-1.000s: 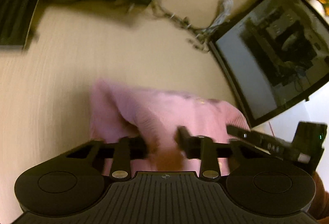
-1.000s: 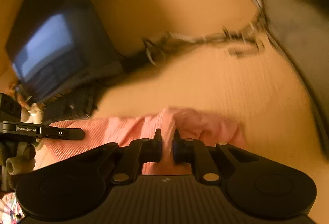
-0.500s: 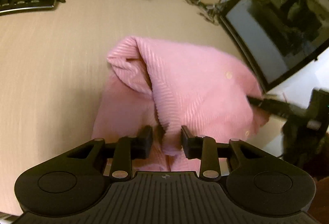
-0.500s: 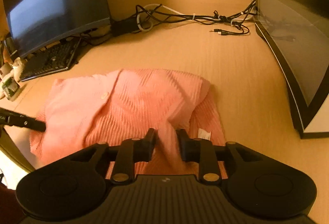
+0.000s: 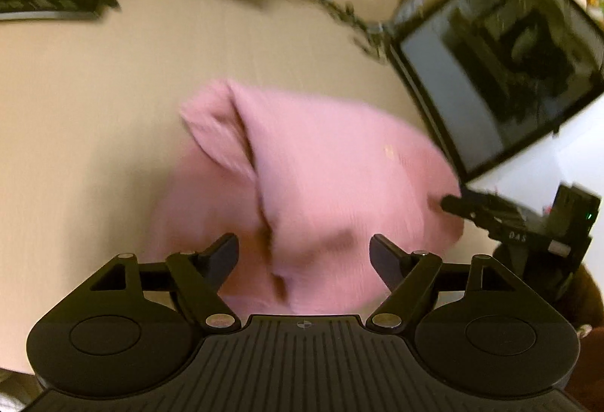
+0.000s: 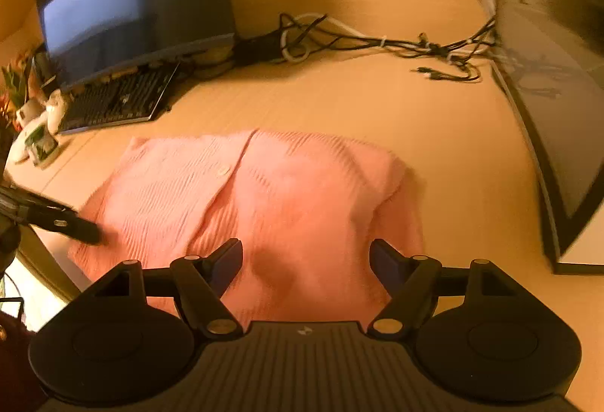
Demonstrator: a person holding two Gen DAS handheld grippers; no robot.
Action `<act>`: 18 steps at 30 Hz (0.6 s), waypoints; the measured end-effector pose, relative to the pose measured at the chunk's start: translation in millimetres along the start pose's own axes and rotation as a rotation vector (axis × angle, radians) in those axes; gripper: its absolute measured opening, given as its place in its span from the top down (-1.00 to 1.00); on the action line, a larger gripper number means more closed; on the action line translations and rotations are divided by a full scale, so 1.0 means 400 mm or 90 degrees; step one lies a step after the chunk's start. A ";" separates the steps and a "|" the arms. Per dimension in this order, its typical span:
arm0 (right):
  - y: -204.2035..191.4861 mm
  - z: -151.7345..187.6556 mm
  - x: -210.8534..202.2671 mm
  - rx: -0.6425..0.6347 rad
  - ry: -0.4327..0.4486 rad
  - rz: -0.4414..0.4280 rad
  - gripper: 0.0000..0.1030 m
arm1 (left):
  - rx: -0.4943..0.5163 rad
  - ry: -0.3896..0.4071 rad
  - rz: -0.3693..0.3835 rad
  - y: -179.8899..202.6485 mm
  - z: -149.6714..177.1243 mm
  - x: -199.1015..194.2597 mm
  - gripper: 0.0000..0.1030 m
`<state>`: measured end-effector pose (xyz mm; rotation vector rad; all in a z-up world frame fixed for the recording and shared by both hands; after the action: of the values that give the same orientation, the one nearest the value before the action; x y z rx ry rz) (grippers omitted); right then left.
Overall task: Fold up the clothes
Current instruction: 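Release both tools and smooth the folded dress flat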
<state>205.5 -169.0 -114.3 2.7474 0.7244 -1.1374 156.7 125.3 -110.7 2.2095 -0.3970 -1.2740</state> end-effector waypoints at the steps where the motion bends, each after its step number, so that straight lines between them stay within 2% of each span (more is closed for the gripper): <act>1: -0.005 -0.001 0.004 -0.004 0.001 0.000 -0.46 | 0.011 -0.004 -0.002 0.014 0.007 0.019 0.01; 2: -0.009 -0.007 0.003 -0.008 0.008 0.000 -0.46 | 0.029 -0.001 -0.009 0.033 0.008 0.032 0.35; 3: -0.011 -0.015 0.000 -0.010 0.017 0.000 -0.46 | 0.050 0.013 -0.014 0.054 0.000 0.035 0.39; 5: -0.014 -0.025 0.000 -0.014 0.029 0.000 -0.46 | 0.067 0.061 0.007 0.085 -0.037 0.008 0.59; 7: -0.014 -0.026 0.007 -0.022 0.030 0.010 -0.46 | 0.075 0.097 0.013 0.097 -0.074 -0.027 0.59; 9: -0.010 -0.015 0.020 -0.034 0.018 0.031 -0.46 | 0.093 0.093 -0.036 0.076 -0.086 -0.032 0.59; 12: 0.008 0.011 0.036 -0.040 -0.007 0.058 -0.49 | 0.111 0.068 -0.130 0.014 -0.070 -0.017 0.45; 14: 0.023 0.018 0.035 -0.037 -0.013 0.067 -0.57 | 0.113 0.049 -0.183 -0.032 -0.044 -0.006 0.09; 18: 0.052 -0.013 0.000 -0.027 0.015 0.085 -0.62 | 0.088 0.051 -0.163 -0.040 -0.012 -0.054 -0.01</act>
<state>218.5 -186.2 -112.6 2.7304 0.5514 -1.0527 149.6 150.6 -103.2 2.4825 -0.1788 -1.3167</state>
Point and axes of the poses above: each gripper's, at about its wrist camera, not at the fingertips, and x roughly the way its jaws point, y to its right, z to its underside, the point moved 5 cm from there along x, roughly the way its jaws point, and after that the axes turned 6 degrees about -x, right-handed, at the moved point
